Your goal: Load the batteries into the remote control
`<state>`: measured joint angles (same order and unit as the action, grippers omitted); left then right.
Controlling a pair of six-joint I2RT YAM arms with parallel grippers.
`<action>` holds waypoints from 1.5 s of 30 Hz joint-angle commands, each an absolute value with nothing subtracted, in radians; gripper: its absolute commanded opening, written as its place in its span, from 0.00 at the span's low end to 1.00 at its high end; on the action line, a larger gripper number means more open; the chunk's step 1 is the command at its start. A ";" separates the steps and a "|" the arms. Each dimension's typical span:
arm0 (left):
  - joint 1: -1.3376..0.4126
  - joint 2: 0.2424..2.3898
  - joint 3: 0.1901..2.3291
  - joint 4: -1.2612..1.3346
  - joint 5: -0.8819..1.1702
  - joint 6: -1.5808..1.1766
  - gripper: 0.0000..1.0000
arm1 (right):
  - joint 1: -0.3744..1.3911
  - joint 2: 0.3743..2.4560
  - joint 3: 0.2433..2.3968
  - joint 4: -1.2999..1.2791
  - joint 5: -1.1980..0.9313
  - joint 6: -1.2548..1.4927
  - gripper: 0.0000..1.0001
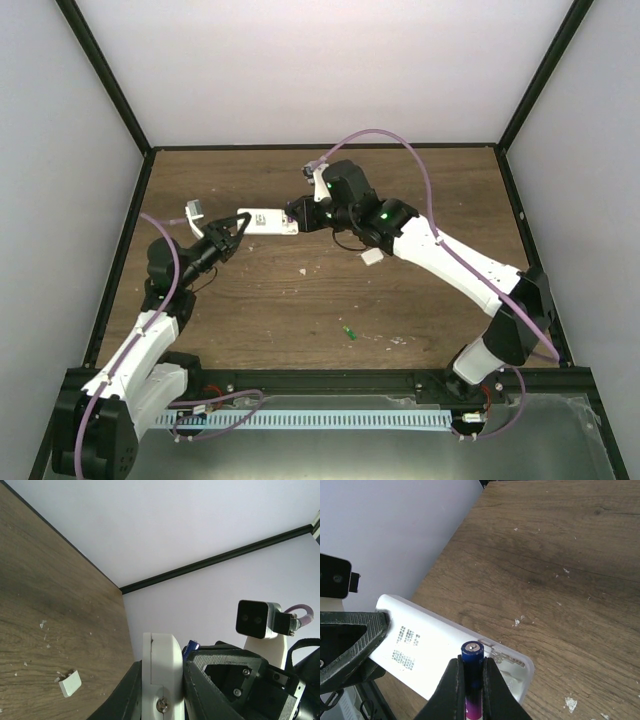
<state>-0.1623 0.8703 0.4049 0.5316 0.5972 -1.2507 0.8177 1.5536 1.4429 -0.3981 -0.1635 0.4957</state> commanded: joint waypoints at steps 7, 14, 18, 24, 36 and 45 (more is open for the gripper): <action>-0.171 0.874 0.434 0.577 0.575 -1.242 0.00 | 0.819 1.571 1.451 -0.404 -0.139 0.507 0.01; -0.172 0.873 0.429 0.588 0.570 -1.243 0.00 | 0.819 1.575 1.442 -0.427 -0.118 0.498 0.01; -0.172 0.873 0.430 0.590 0.569 -1.245 0.00 | 0.819 1.582 1.440 -0.431 -0.118 0.497 0.01; -0.172 0.873 0.432 0.583 0.568 -1.235 0.00 | 0.819 1.596 1.457 -0.453 -0.124 0.495 0.01; -0.172 0.864 0.413 0.590 0.549 -1.231 0.00 | 0.819 1.607 1.464 -0.472 -0.149 0.509 0.01; -0.173 0.872 0.383 0.657 0.519 -1.257 0.00 | 0.819 1.626 1.496 -0.478 -0.165 0.528 0.01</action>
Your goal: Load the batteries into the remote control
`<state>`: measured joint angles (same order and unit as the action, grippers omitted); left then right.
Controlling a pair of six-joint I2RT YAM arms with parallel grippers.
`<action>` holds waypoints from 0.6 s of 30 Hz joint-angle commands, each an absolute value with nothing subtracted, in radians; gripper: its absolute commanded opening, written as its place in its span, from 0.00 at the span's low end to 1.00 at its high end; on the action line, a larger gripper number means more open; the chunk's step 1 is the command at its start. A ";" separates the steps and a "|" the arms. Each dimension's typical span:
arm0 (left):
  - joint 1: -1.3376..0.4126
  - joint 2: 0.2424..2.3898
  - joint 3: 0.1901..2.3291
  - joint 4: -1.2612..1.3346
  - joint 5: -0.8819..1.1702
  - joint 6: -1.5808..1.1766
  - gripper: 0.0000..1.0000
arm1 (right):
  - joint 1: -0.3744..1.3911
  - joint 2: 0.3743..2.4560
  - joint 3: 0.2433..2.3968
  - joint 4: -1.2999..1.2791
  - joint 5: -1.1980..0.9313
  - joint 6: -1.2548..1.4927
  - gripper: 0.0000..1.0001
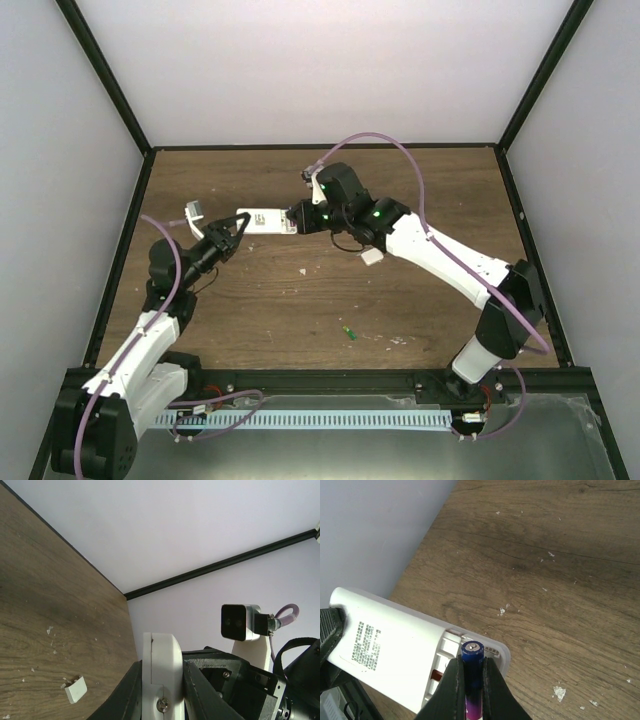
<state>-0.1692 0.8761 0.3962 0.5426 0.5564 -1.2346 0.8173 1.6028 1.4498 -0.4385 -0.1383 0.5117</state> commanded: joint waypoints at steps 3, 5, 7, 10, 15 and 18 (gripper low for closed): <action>-0.175 0.881 0.377 0.693 0.508 -1.265 0.00 | 0.819 1.629 1.505 -0.486 -0.165 0.530 0.01; -0.176 0.891 0.377 0.718 0.502 -1.267 0.00 | 0.819 1.631 1.512 -0.495 -0.164 0.533 0.01; -0.177 0.903 0.378 0.739 0.494 -1.271 0.00 | 0.819 1.634 1.519 -0.506 -0.163 0.535 0.01; -0.179 0.919 0.381 0.773 0.488 -1.277 0.00 | 0.819 1.635 1.517 -0.509 -0.164 0.537 0.01; -0.184 0.928 0.375 0.807 0.481 -1.284 0.00 | 0.819 1.649 1.525 -0.520 -0.169 0.536 0.01; -0.184 0.916 0.367 0.810 0.474 -1.282 0.00 | 0.819 1.654 1.529 -0.539 -0.160 0.531 0.01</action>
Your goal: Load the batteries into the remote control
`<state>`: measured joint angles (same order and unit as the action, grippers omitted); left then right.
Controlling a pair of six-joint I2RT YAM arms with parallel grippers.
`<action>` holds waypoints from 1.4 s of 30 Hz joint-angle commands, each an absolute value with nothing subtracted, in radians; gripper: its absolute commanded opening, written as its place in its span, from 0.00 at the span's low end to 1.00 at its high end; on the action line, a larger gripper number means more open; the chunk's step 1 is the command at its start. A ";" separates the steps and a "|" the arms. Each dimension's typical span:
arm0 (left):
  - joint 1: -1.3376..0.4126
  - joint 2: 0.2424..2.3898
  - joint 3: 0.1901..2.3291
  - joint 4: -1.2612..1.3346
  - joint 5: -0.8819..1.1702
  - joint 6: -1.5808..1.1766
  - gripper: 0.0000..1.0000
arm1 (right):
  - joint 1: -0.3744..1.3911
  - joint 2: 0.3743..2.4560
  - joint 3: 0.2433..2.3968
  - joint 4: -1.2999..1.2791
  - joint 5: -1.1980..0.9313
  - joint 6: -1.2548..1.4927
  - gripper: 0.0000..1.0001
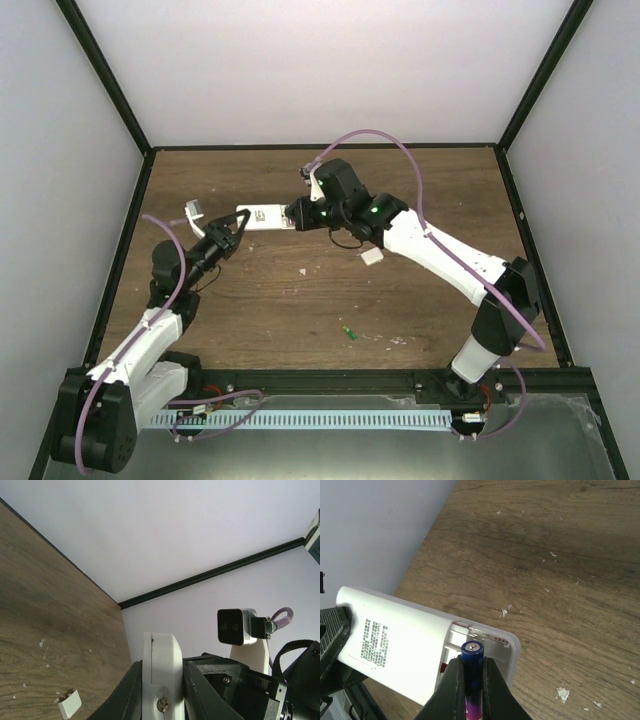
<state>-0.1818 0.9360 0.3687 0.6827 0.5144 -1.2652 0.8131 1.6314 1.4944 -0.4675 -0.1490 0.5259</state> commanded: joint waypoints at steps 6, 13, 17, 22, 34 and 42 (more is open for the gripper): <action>-0.184 0.888 0.363 0.775 0.464 -1.269 0.00 | 0.819 1.654 1.541 -0.572 -0.122 0.519 0.01; -0.184 0.872 0.362 0.752 0.458 -1.253 0.00 | 0.819 1.650 1.548 -0.593 -0.104 0.506 0.01; -0.184 0.882 0.363 0.771 0.459 -1.259 0.00 | 0.819 1.660 1.548 -0.584 -0.136 0.506 0.01; -0.184 0.887 0.363 0.784 0.462 -1.264 0.00 | 0.819 1.674 1.556 -0.587 -0.160 0.505 0.03; -0.184 0.885 0.368 0.777 0.458 -1.261 0.00 | 0.820 1.665 1.570 -0.608 -0.121 0.497 0.09; -0.183 0.884 0.366 0.778 0.455 -1.262 0.00 | 0.819 1.660 1.597 -0.607 -0.126 0.478 0.15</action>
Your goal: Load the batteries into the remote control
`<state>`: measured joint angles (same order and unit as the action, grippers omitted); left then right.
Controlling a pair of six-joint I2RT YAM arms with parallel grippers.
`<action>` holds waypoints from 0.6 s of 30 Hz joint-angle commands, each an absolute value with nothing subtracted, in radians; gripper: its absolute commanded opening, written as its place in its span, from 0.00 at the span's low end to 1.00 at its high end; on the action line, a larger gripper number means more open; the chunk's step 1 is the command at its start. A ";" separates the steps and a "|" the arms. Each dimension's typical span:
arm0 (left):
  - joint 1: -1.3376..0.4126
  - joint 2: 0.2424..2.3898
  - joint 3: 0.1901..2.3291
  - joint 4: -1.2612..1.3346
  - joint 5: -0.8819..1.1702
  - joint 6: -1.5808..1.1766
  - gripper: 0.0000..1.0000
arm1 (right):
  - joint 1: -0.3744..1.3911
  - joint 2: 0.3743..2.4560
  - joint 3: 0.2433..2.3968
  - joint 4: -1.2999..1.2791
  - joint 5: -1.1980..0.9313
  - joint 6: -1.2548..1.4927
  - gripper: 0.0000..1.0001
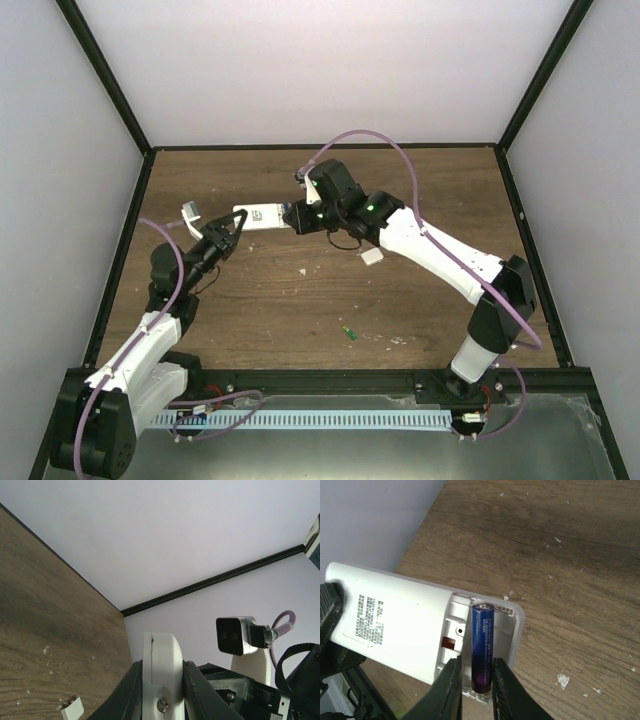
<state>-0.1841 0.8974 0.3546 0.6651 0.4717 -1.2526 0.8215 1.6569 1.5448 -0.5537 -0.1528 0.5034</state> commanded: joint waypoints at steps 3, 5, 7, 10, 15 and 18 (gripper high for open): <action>-0.183 0.884 0.365 0.781 0.452 -1.263 0.00 | 0.819 1.661 1.611 -0.609 -0.134 0.474 0.17; -0.183 0.881 0.363 0.782 0.448 -1.263 0.00 | 0.819 1.661 1.621 -0.614 -0.136 0.472 0.18; -0.184 0.878 0.362 0.783 0.445 -1.264 0.00 | 0.819 1.660 1.630 -0.620 -0.133 0.470 0.19; -0.182 0.876 0.357 0.788 0.440 -1.271 0.00 | 0.819 1.650 1.639 -0.628 -0.122 0.467 0.23; -0.182 0.881 0.353 0.804 0.443 -1.282 0.00 | 0.818 1.628 1.654 -0.622 -0.111 0.460 0.30; -0.182 0.879 0.351 0.801 0.441 -1.282 0.00 | 0.817 1.605 1.657 -0.596 -0.128 0.445 0.34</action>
<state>-0.1841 0.8925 0.3546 0.7330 0.4507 -1.2758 0.8204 1.6566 1.6043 -0.6067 -0.1261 0.4698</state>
